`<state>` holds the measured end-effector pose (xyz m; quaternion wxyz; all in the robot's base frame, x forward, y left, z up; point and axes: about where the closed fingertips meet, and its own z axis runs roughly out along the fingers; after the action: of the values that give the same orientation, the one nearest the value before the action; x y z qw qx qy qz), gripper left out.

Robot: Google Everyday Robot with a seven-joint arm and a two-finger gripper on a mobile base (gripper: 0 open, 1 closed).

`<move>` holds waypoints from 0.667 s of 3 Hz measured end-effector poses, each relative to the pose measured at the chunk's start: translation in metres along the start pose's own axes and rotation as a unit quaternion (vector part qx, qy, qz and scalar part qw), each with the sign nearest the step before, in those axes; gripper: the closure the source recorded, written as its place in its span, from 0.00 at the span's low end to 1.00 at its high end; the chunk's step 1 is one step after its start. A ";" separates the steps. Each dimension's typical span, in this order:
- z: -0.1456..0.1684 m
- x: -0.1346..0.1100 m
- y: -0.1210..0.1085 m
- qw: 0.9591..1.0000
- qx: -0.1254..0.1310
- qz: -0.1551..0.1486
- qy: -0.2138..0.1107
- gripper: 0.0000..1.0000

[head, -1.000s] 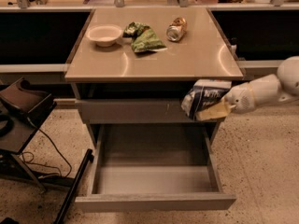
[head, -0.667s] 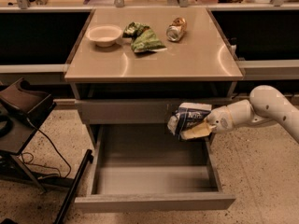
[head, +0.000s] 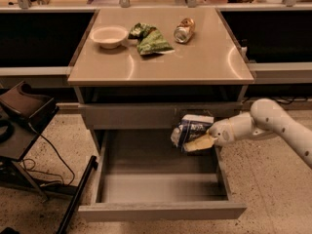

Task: Place blue chip bag into middle drawer

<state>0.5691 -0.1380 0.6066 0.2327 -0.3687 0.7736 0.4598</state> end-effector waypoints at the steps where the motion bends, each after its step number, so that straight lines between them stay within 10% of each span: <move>1: 0.038 0.038 -0.038 1.000 -0.002 0.023 0.005 1.00; 2: 0.054 0.066 -0.056 0.999 0.030 0.032 0.022 1.00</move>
Offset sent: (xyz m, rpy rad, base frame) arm -0.0043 0.0002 -0.1433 -0.1790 0.0444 -0.1043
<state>0.5728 -0.1310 0.5052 0.2117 -0.3462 0.8032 0.4360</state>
